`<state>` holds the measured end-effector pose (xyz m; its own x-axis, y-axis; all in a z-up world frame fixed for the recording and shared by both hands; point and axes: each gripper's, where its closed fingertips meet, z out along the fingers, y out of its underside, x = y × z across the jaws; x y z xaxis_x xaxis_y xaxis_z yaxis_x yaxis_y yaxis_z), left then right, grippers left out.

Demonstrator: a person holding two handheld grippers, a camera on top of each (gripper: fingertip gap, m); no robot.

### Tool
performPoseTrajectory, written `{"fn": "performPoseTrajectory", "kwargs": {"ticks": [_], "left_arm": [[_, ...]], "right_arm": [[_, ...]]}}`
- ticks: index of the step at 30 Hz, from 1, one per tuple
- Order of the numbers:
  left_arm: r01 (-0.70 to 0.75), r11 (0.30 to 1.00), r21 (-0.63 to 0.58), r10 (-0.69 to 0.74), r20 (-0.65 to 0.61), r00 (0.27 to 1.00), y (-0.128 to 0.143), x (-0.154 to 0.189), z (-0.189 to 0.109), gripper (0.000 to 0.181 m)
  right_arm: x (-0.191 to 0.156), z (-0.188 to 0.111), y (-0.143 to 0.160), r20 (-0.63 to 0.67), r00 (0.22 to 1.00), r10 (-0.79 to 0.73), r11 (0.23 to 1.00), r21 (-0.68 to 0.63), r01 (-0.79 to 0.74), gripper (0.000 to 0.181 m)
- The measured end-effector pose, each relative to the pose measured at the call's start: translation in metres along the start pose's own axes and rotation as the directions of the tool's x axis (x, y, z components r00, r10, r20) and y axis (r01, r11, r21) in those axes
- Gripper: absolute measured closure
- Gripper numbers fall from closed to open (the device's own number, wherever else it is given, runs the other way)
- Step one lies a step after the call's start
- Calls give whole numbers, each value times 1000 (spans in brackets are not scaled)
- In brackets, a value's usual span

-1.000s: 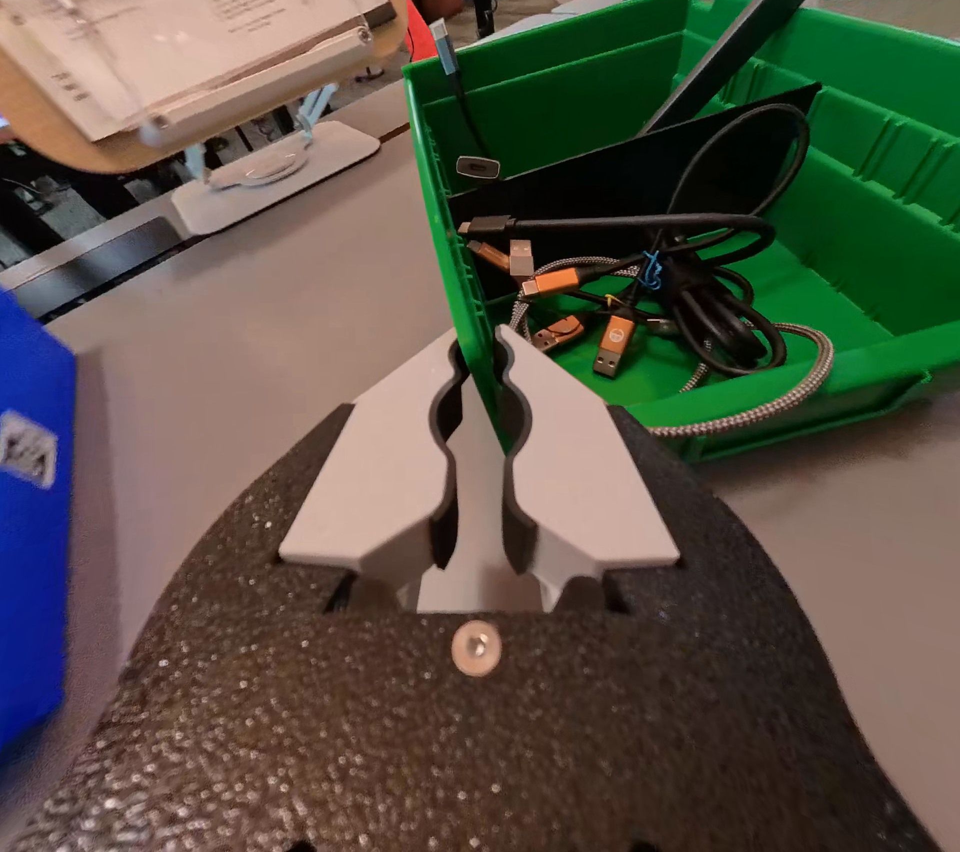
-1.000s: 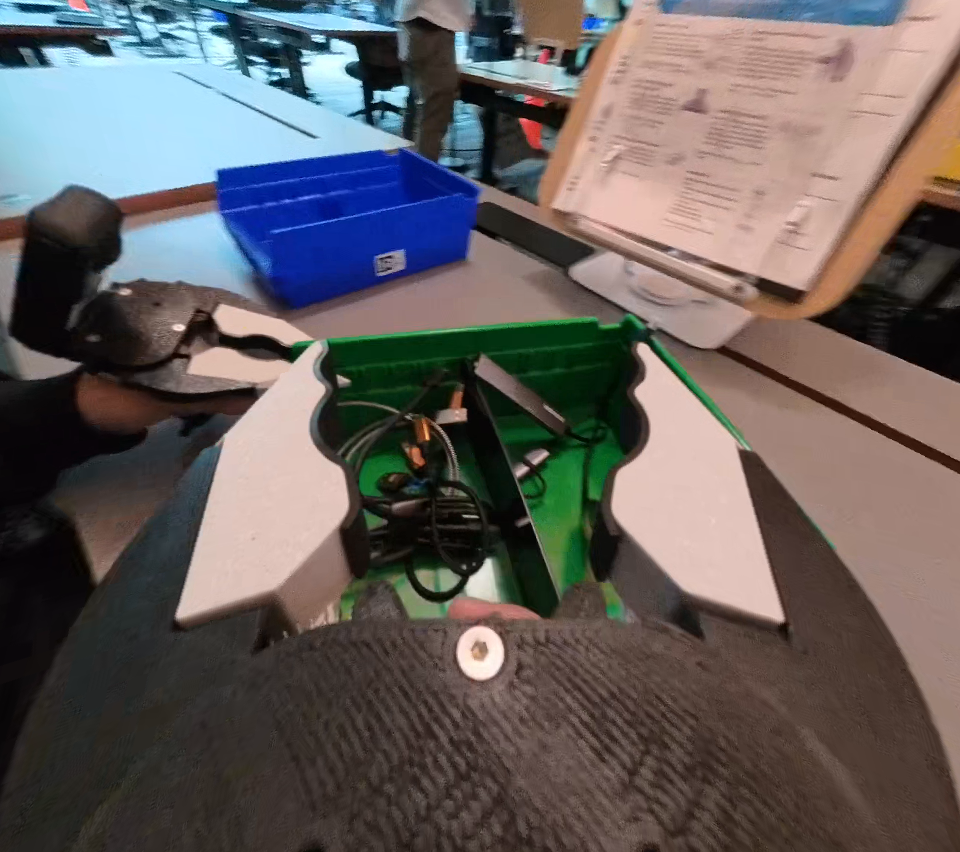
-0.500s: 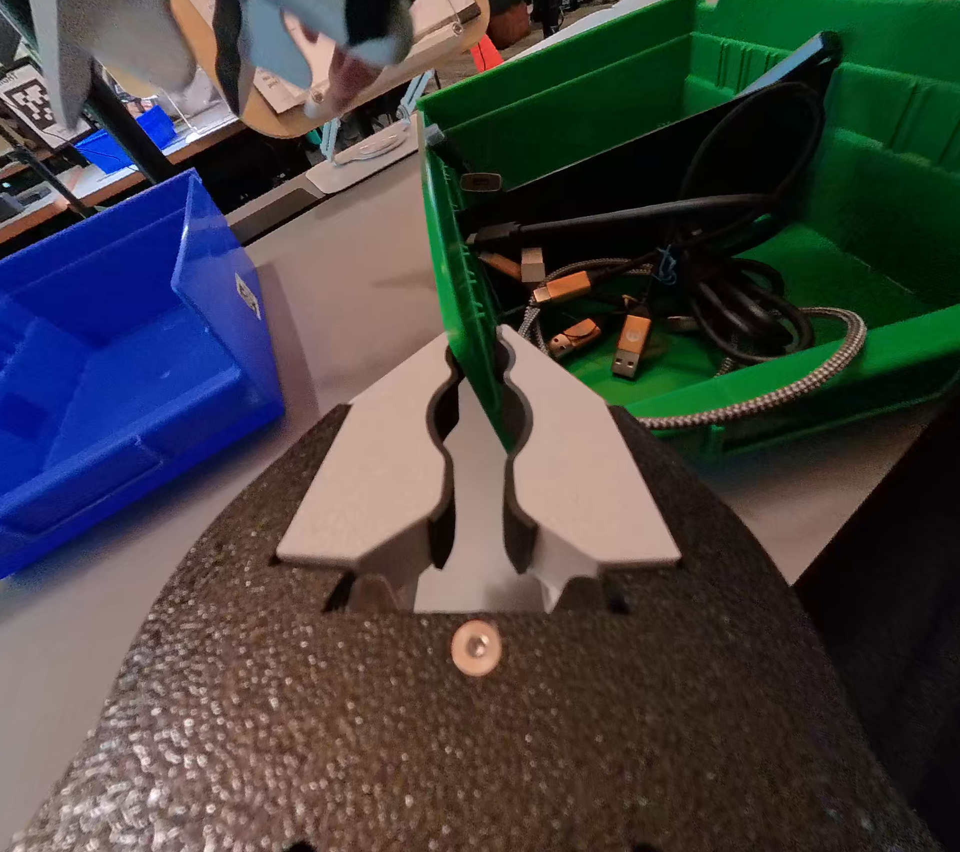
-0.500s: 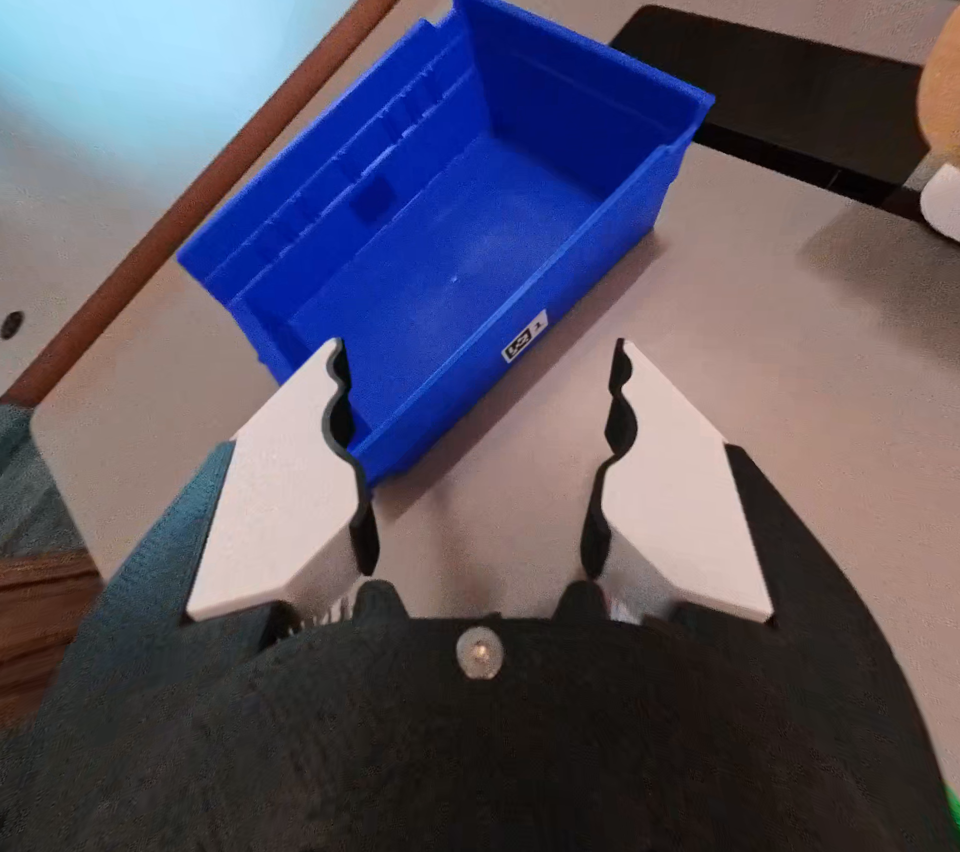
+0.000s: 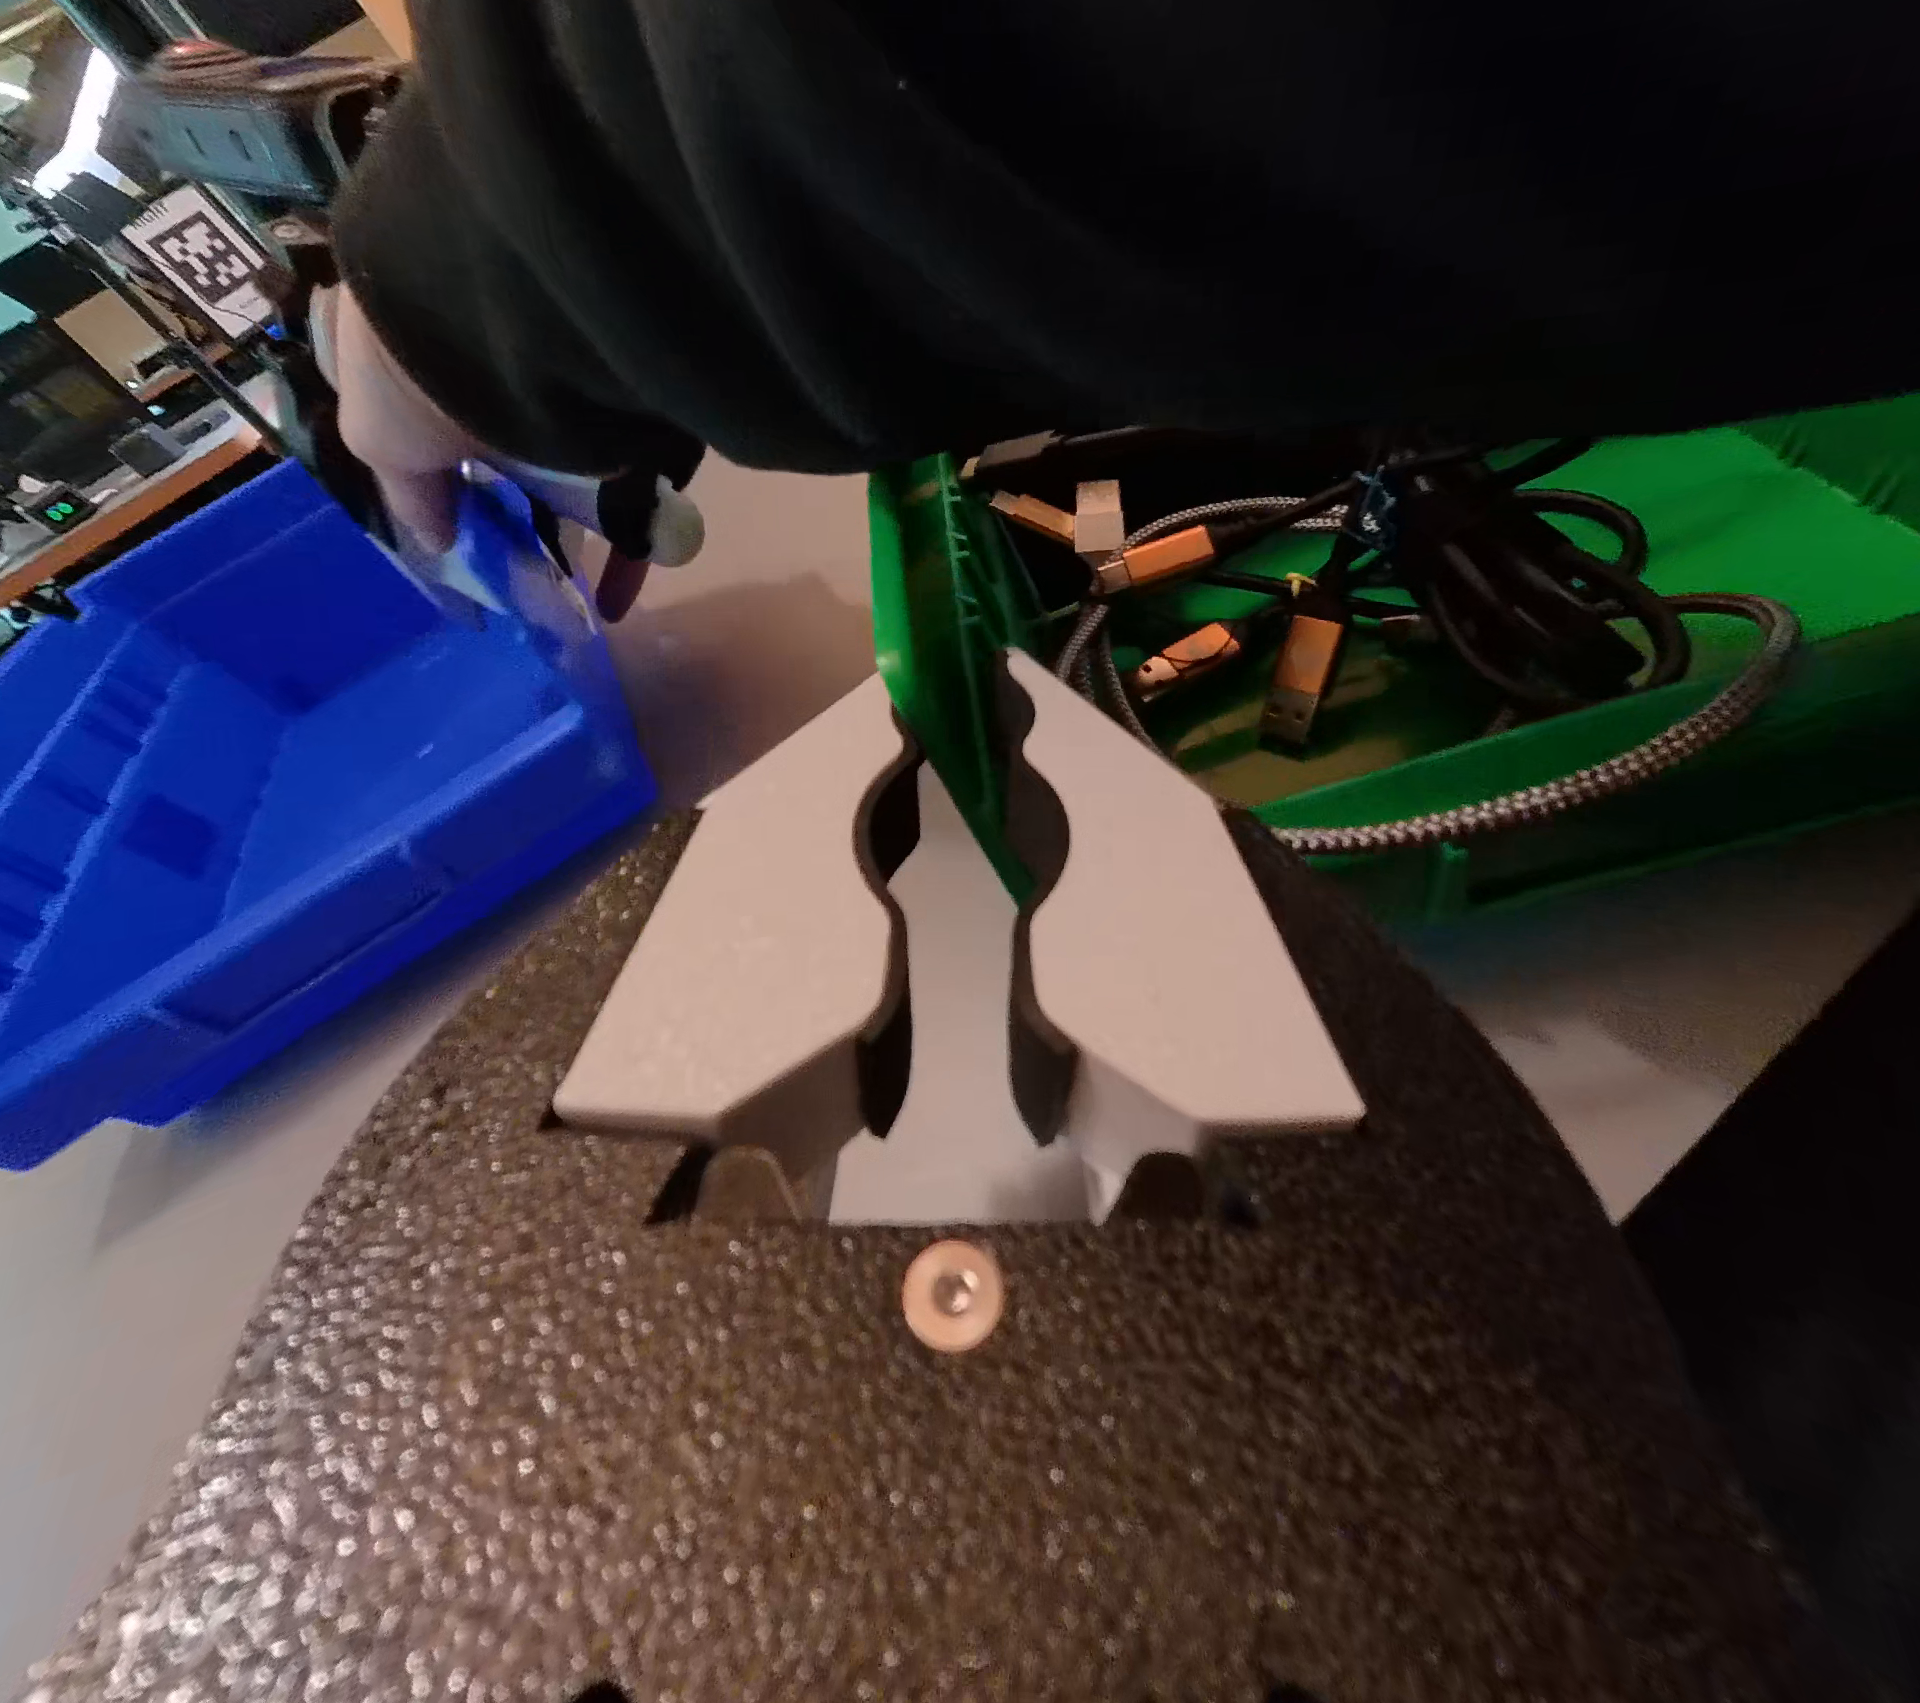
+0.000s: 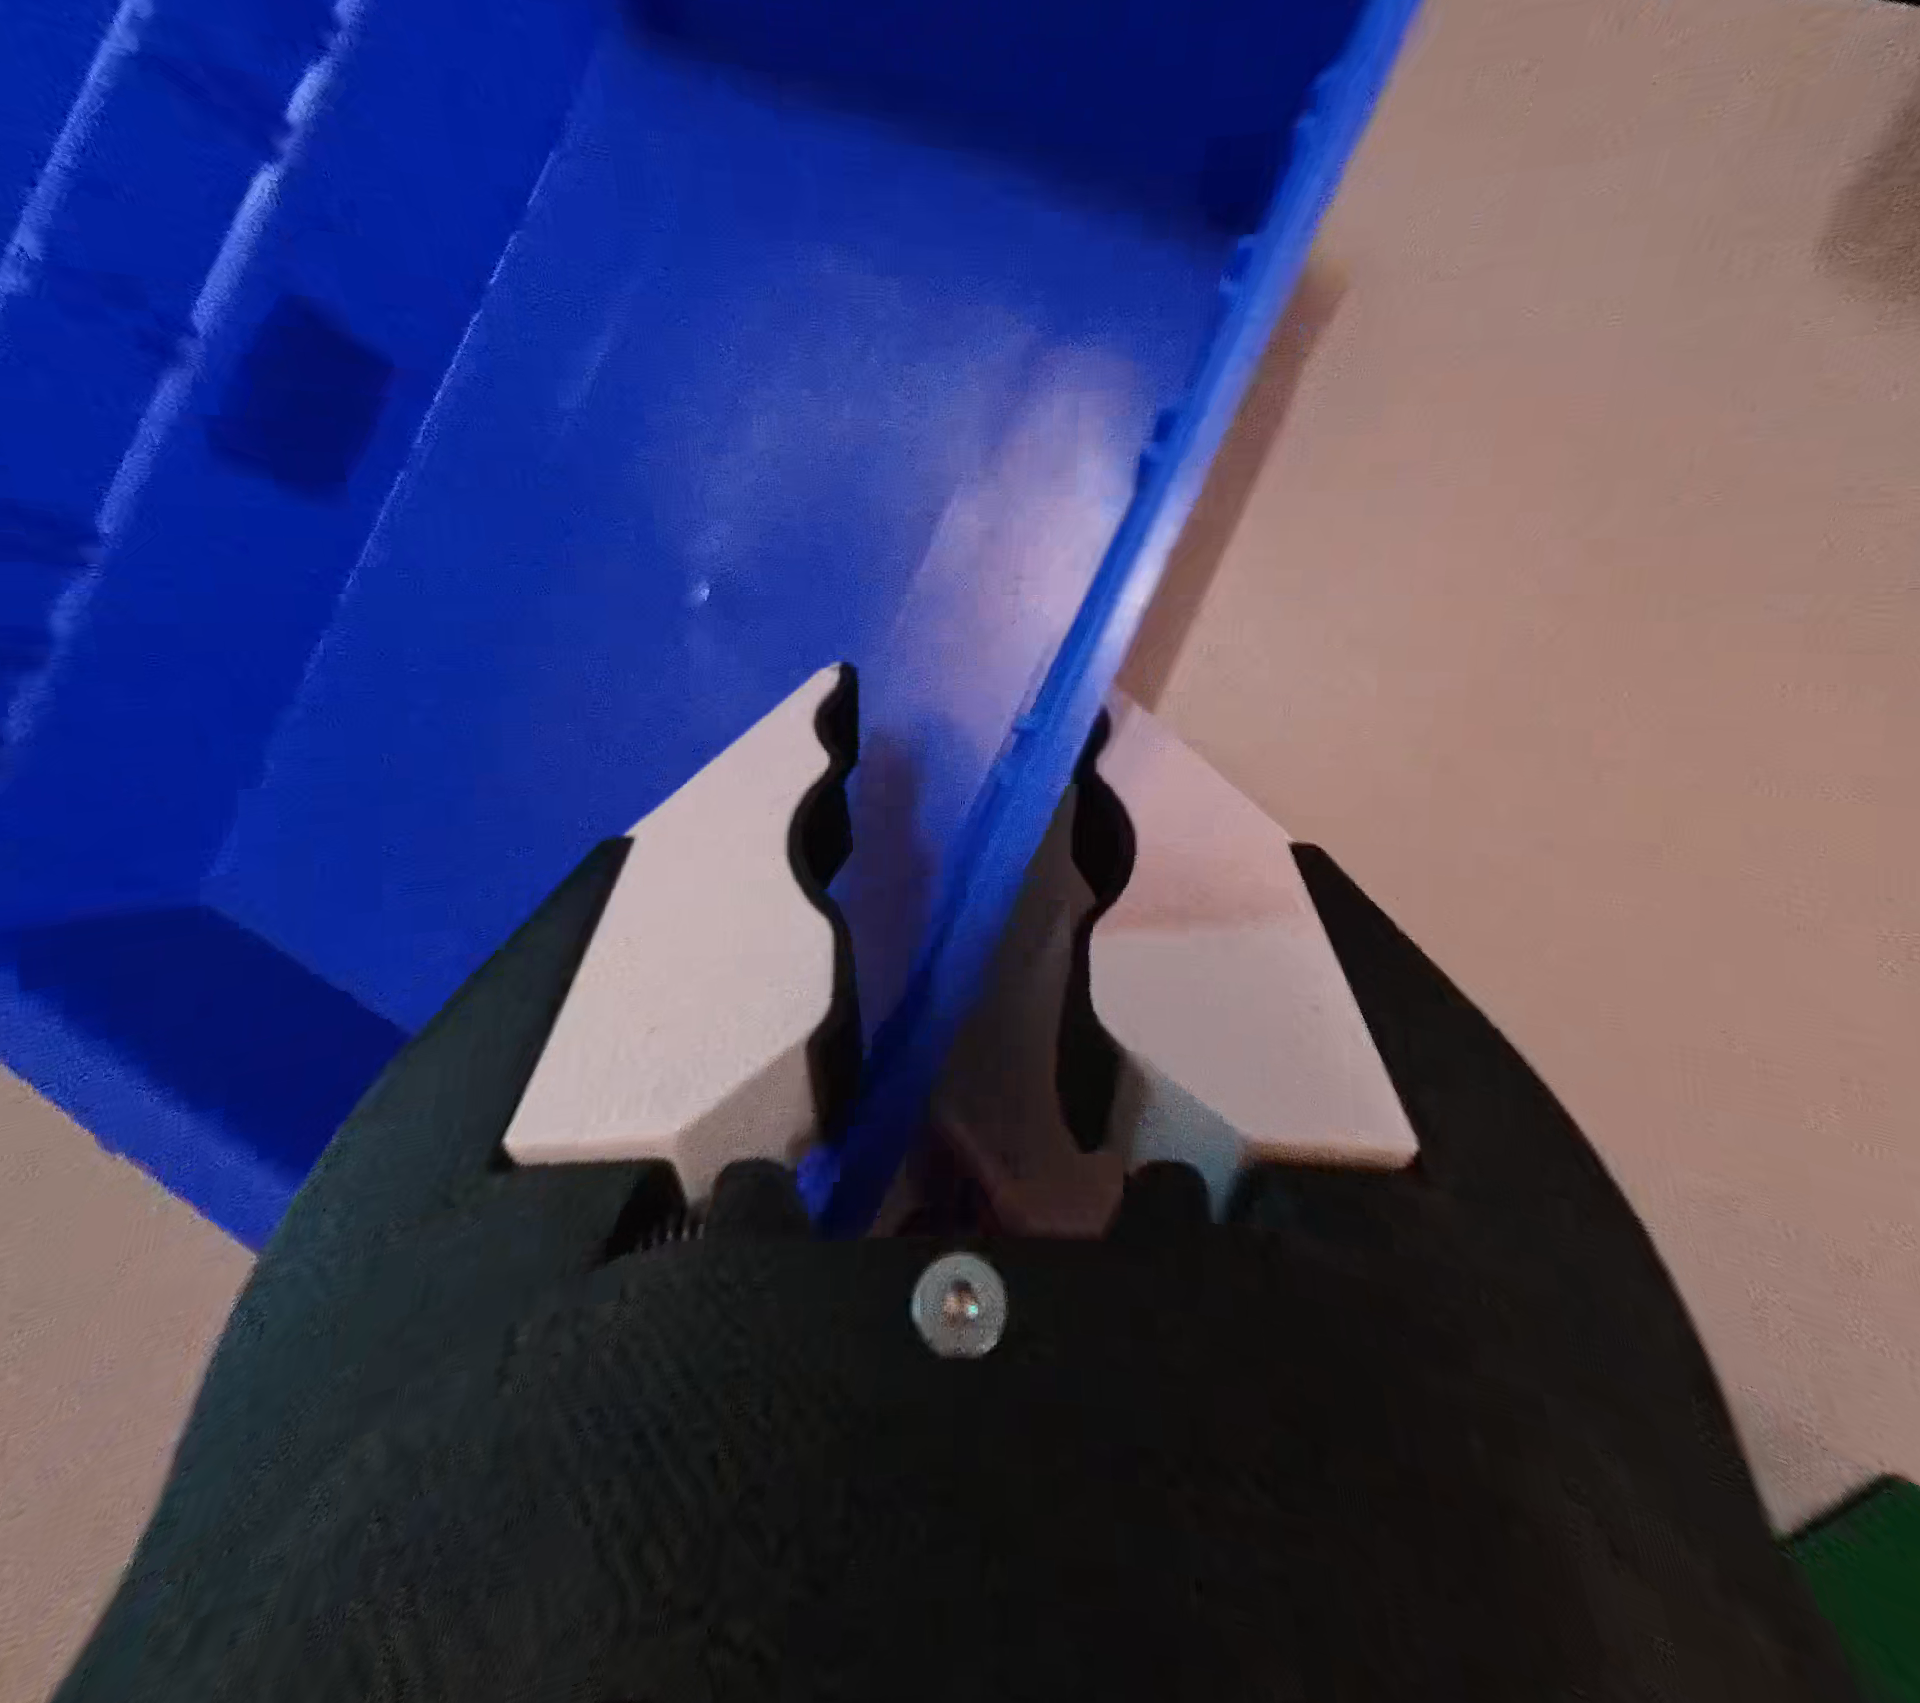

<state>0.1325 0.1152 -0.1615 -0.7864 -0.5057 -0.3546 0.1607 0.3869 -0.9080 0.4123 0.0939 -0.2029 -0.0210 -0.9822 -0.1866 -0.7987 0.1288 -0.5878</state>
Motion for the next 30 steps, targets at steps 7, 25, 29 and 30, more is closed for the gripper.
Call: {"fn": "performPoseTrajectory", "kwargs": {"ticks": [7,25,29,30], "left_arm": [[-12,1000,1,12,13,1000,1,-3,0,173],[376,921,-107,-336,273,901,70,-166,-21,176],[473,873,-123,-412,333,848,91,-224,-5,177],[489,863,-124,-421,355,834,96,-237,1,177]], "right_arm": [[4,-21,-9,96,995,-23,1000,-6,23,159],[394,-330,4,-66,994,90,927,371,-60,160],[490,-321,87,-212,958,195,958,249,-140,160],[507,-316,104,-234,951,203,964,215,-153,160]]}}
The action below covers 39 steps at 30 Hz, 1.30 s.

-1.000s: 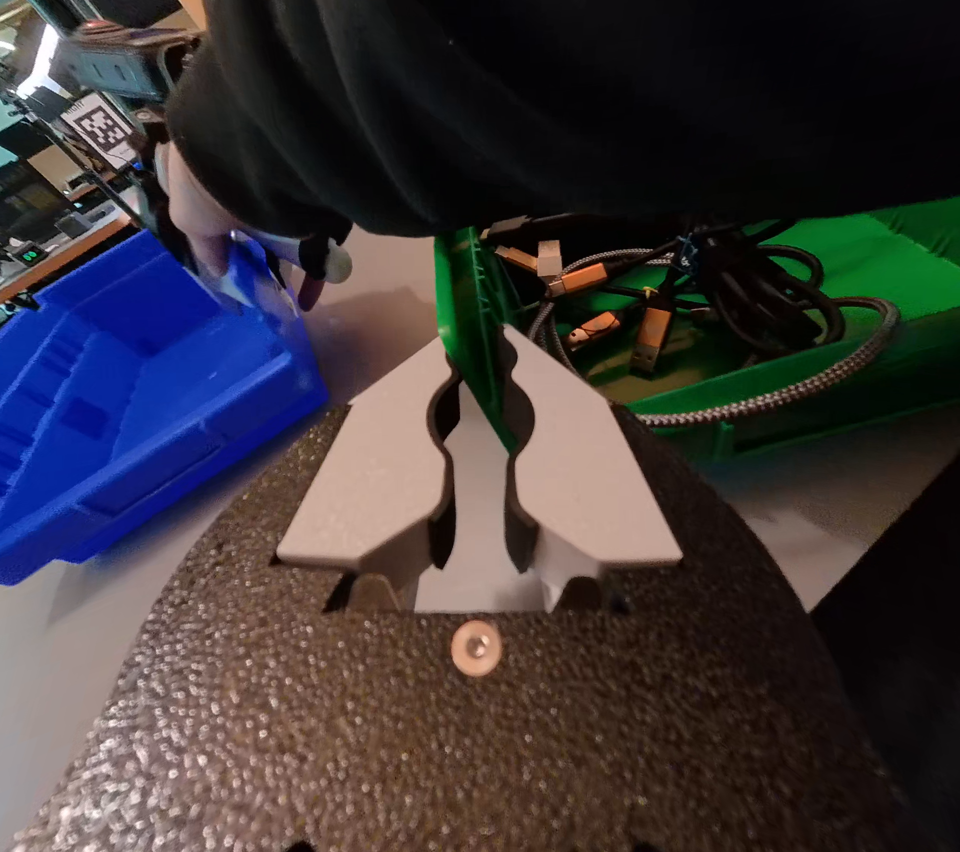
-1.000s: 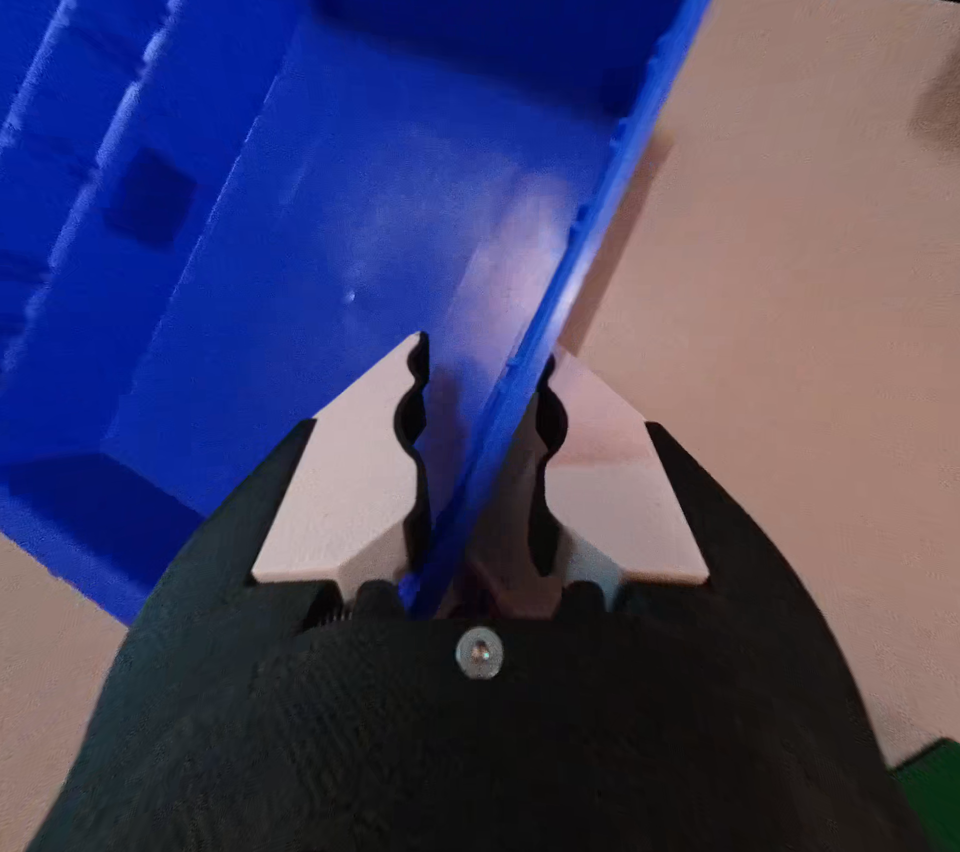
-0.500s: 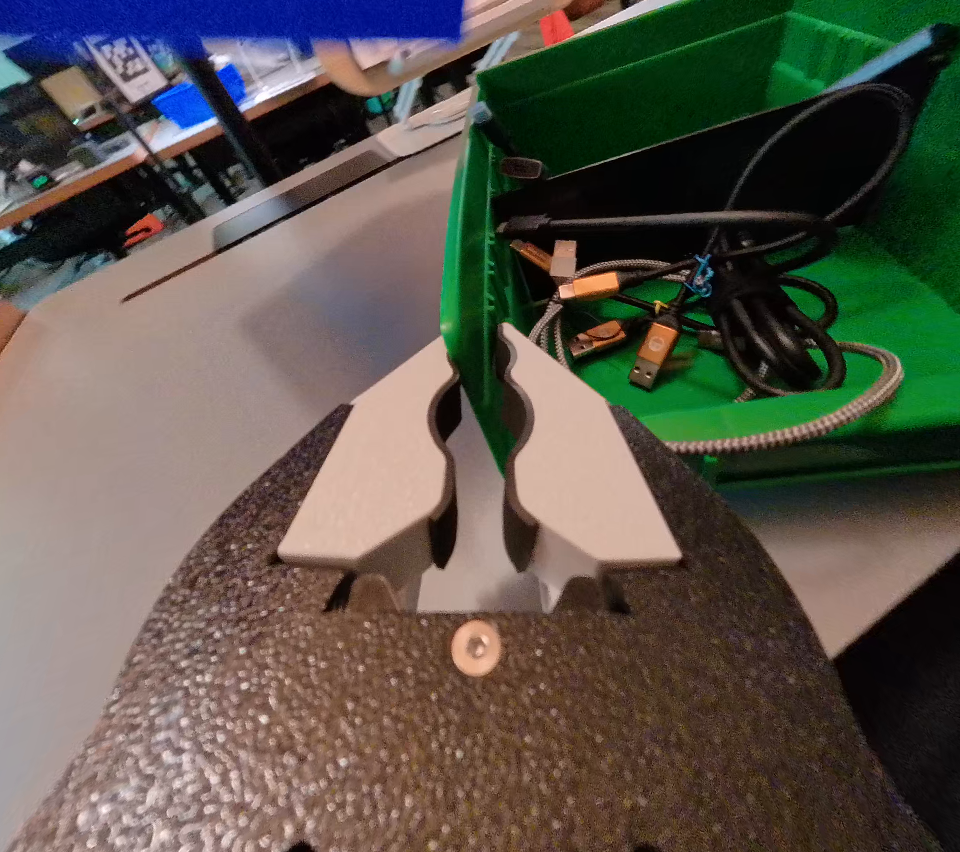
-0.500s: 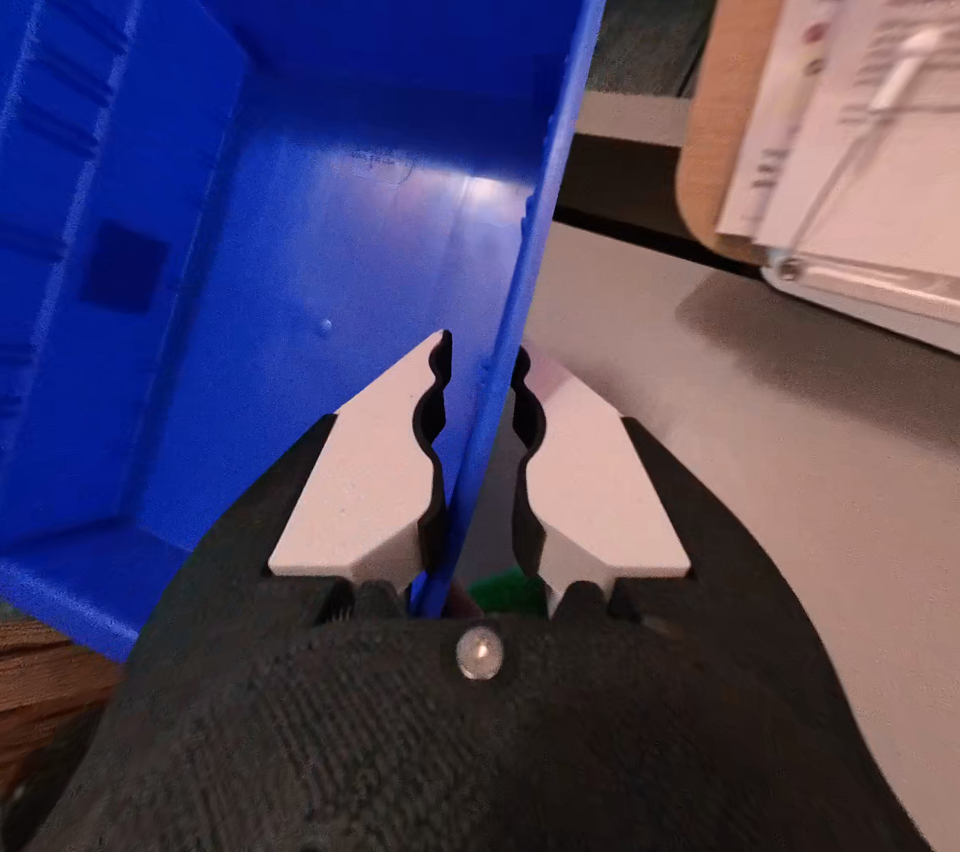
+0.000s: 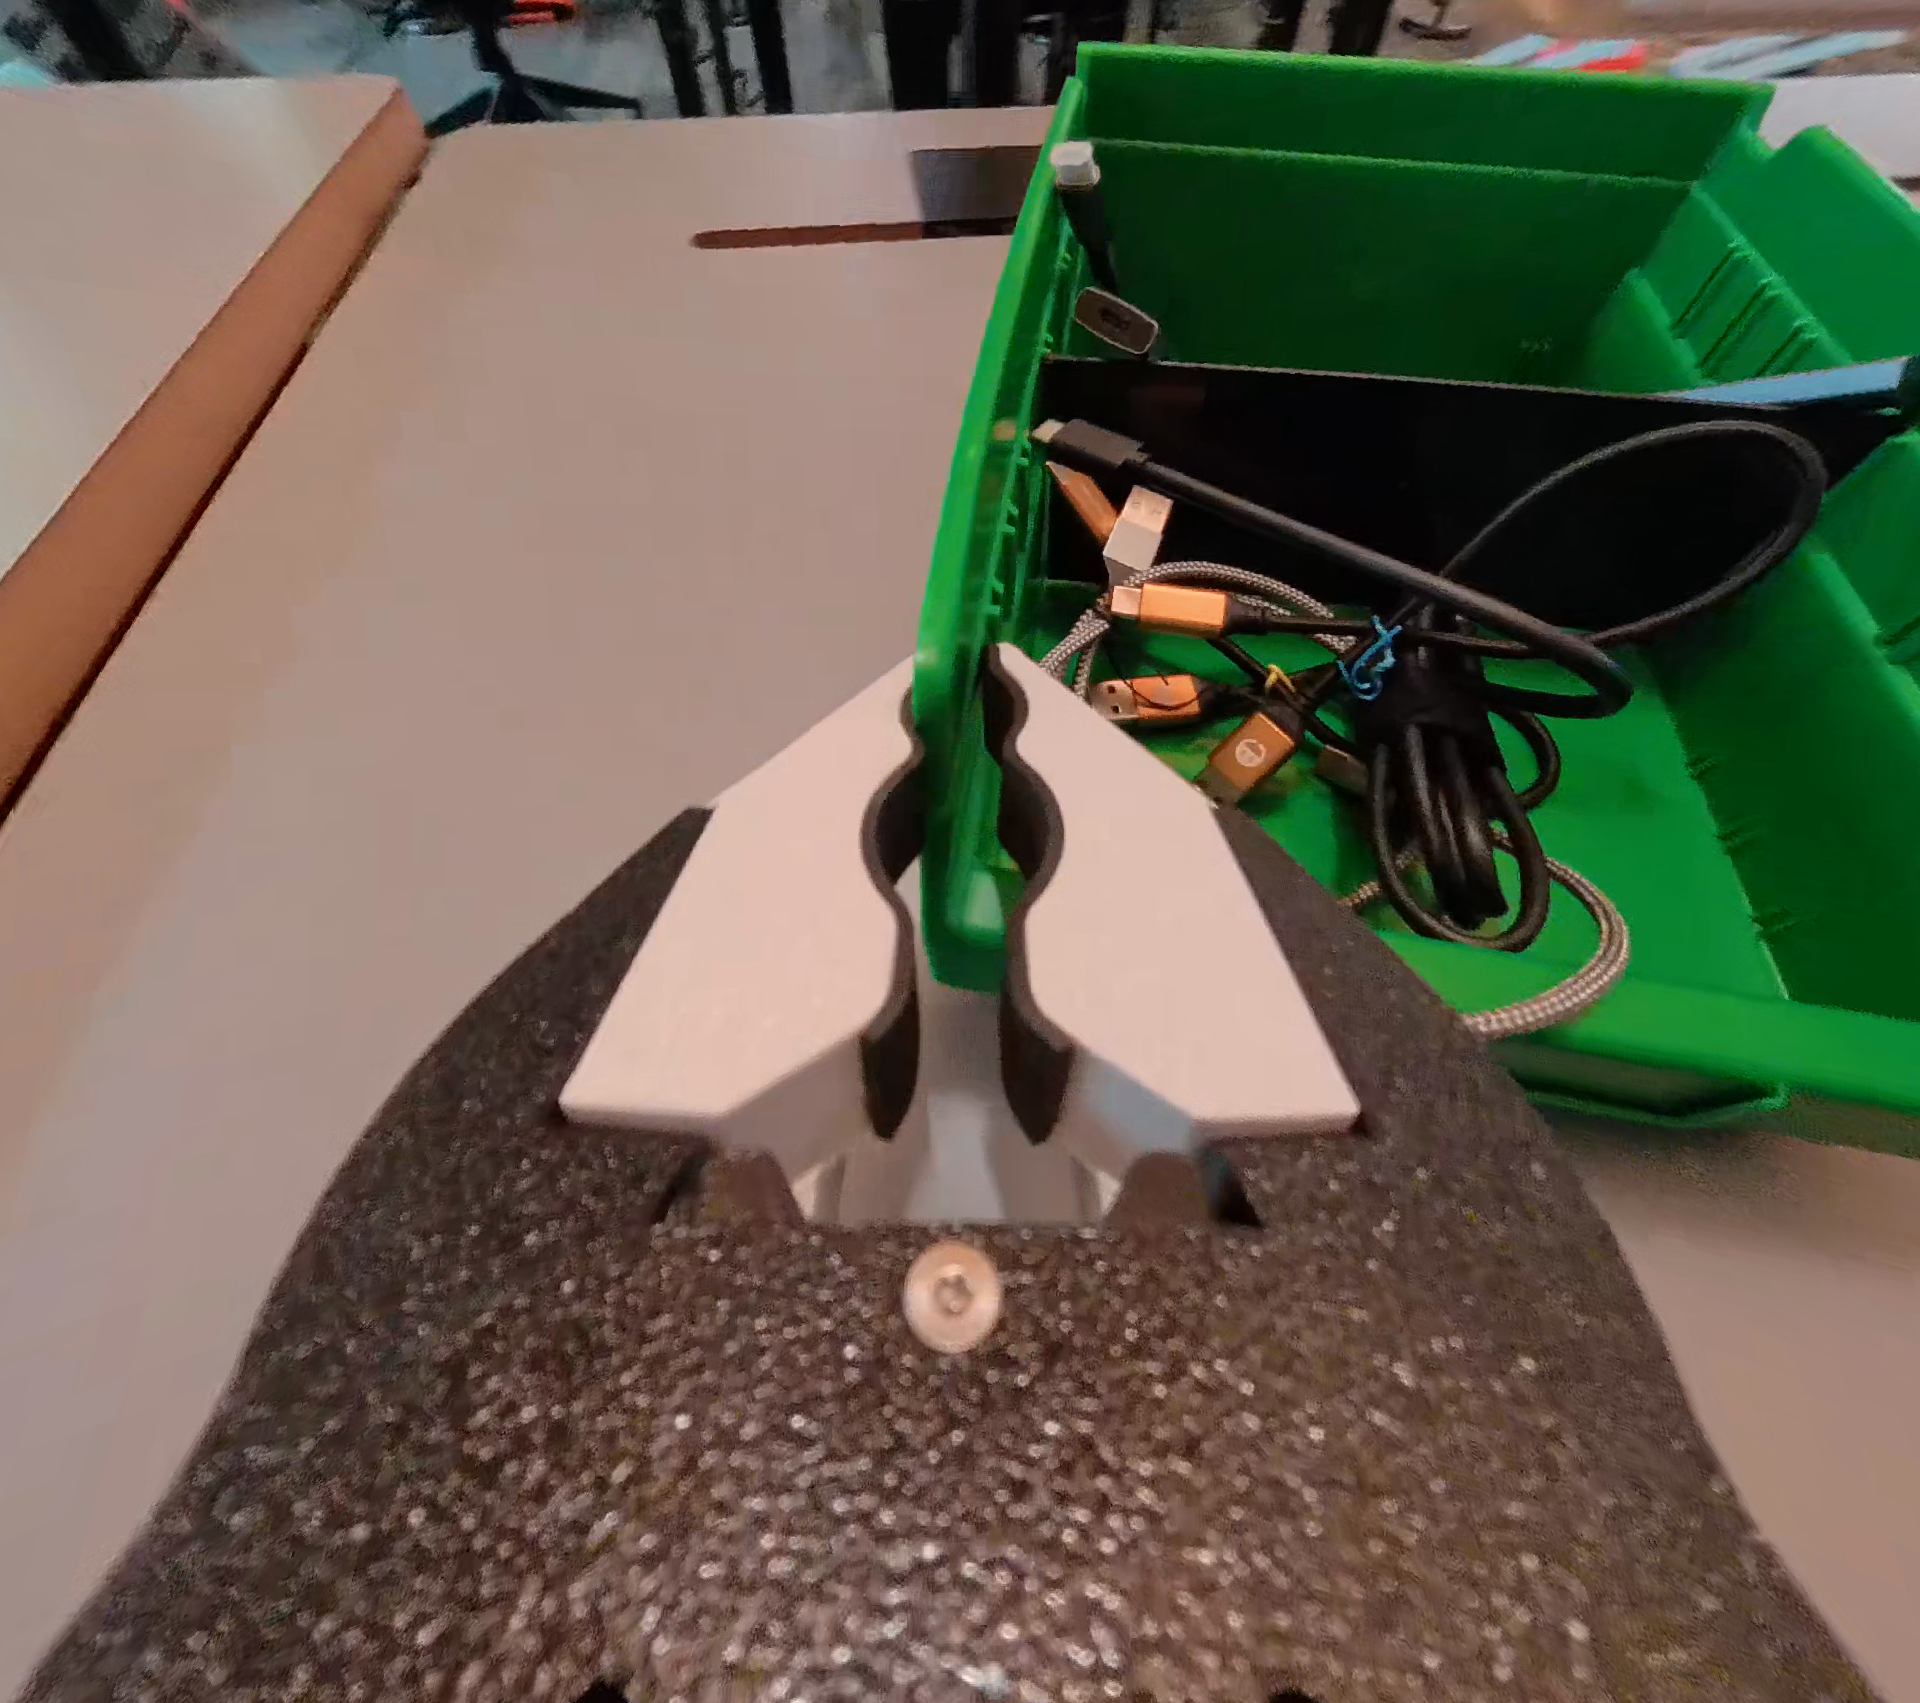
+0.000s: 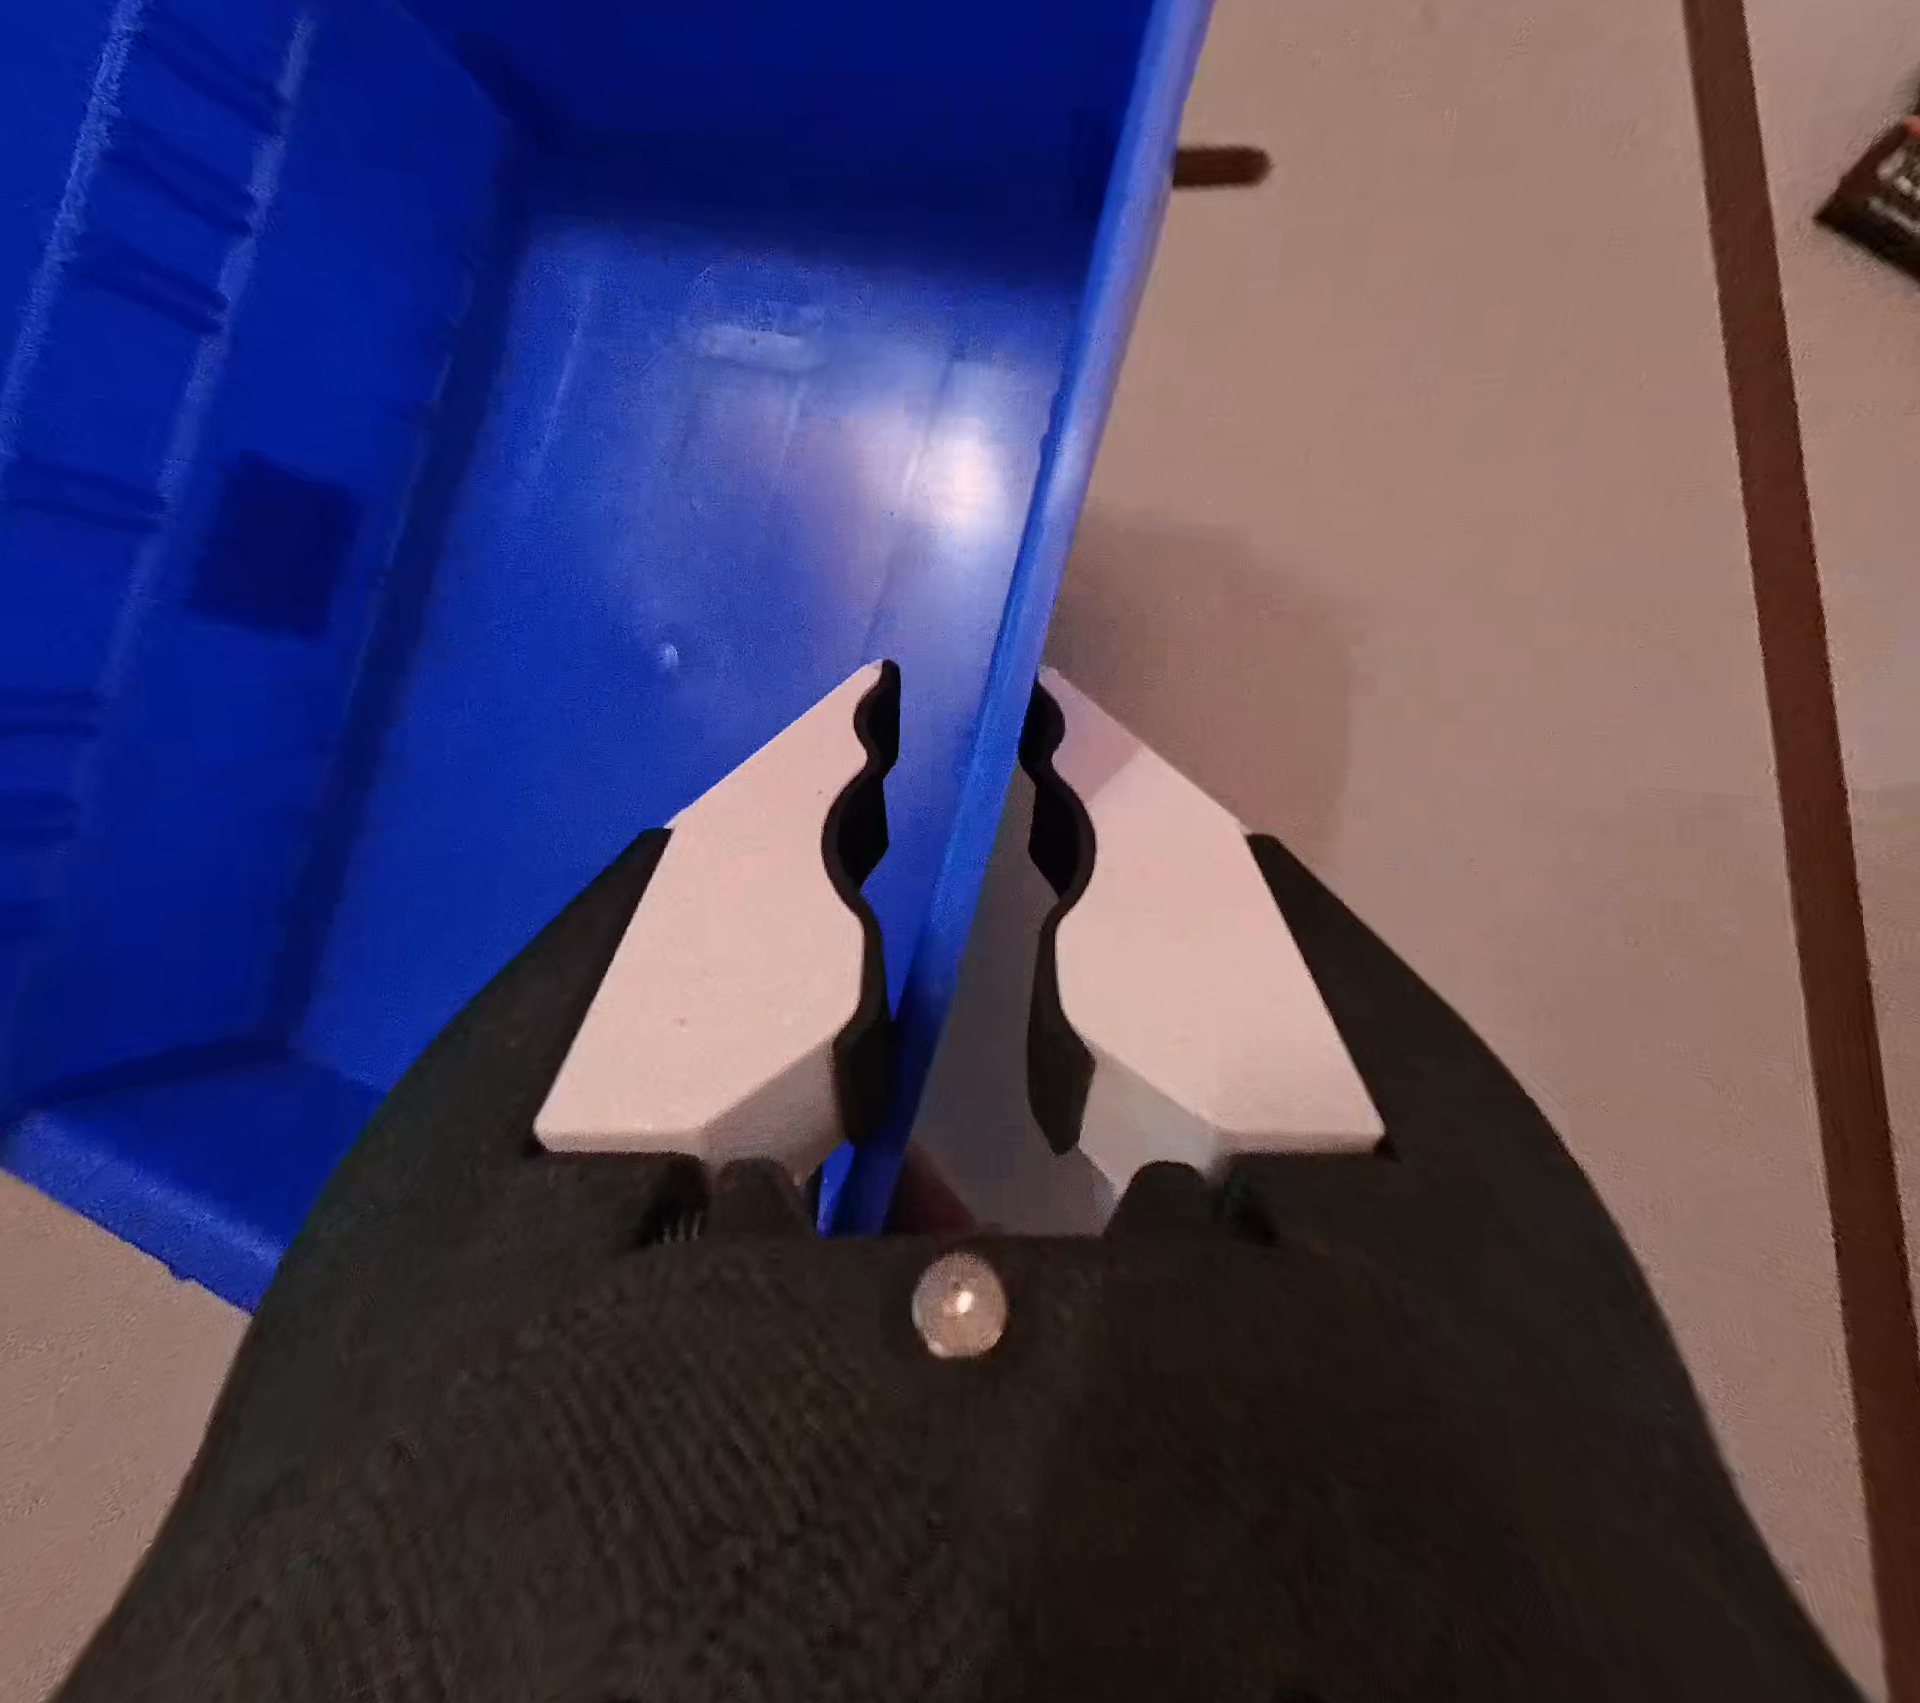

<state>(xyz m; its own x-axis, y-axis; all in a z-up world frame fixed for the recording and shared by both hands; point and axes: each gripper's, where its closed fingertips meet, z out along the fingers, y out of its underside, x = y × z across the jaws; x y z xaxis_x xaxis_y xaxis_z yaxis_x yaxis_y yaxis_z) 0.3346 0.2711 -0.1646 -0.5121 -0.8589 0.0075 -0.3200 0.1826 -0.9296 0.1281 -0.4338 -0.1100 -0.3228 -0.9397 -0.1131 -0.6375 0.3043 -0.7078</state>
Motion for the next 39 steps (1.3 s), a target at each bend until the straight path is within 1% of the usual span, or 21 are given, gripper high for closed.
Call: {"fn": "performPoseTrajectory", "kwargs": {"ticks": [3,5,7,11,15,18,19,20,21,22,23,24,25,26,27,29,32,34,35,37,39], "left_arm": [[38,999,-5,-37,59,998,-10,-22,28,177],[48,999,-3,-47,84,995,-16,-28,44,178],[45,999,-1,-45,105,993,-20,-30,56,179],[13,1000,-8,-11,137,991,-23,-30,65,179],[-15,1000,-26,18,140,990,-23,-30,65,179],[-81,994,-71,90,147,985,-20,-30,64,176],[-101,991,-88,113,149,982,-21,-30,62,175],[-124,988,-87,136,151,979,-25,-30,59,171],[-153,984,-88,165,147,975,-31,-29,54,164],[-182,978,-102,196,149,969,-37,-29,48,157],[-208,971,-114,225,159,961,-45,-31,41,150],[-238,964,-118,255,154,955,-54,-29,35,141],[-280,954,-110,293,132,947,-65,-23,31,135],[-335,937,-95,343,89,935,-76,-12,30,134],[-406,911,-77,408,19,913,-83,5,32,133],[-564,824,-54,557,-108,824,-91,40,43,129],[-779,627,-14,757,-228,613,-88,82,79,129],[-856,516,12,816,-312,487,-79,106,106,130],[-882,471,21,831,-345,436,-75,114,119,133],[-912,409,42,851,-377,365,-74,125,141,138],[-908,417,44,840,-400,367,-78,134,158,139]], "right_arm": [[39,18,36,-35,999,13,996,-89,-16,159],[52,29,51,-30,999,28,992,-122,-32,158],[54,39,58,-2,998,68,988,-138,-67,159],[51,59,58,44,997,69,985,-162,-61,159],[51,79,40,85,994,62,990,-135,-50,158],[49,93,25,99,994,38,994,-105,-27,153],[47,94,23,111,994,16,994,-105,-4,149],[46,93,21,117,993,-14,995,-99,26,142],[51,90,17,78,996,-45,996,-75,51,122],[60,84,12,10,997,-72,996,-45,72,102],[69,74,8,-57,994,-98,995,-21,97,93],[75,62,5,-117,986,-122,992,5,123,89],[78,47,0,-166,977,-137,988,47,146,83],[73,31,-5,-181,972,-147,980,108,169,78],[60,17,-9,-164,974,-158,966,179,187,78],[18,-8,-13,-72,975,-211,921,318,223,81],[-58,-35,-8,88,926,-367,838,464,287,84],[-95,-45,2,152,878,-454,799,505,325,88],[-107,-47,8,166,862,-479,791,509,341,91],[-124,-46,22,173,837,-519,779,498,380,93],[-133,-46,29,160,807,-569,748,509,427,100]]}}
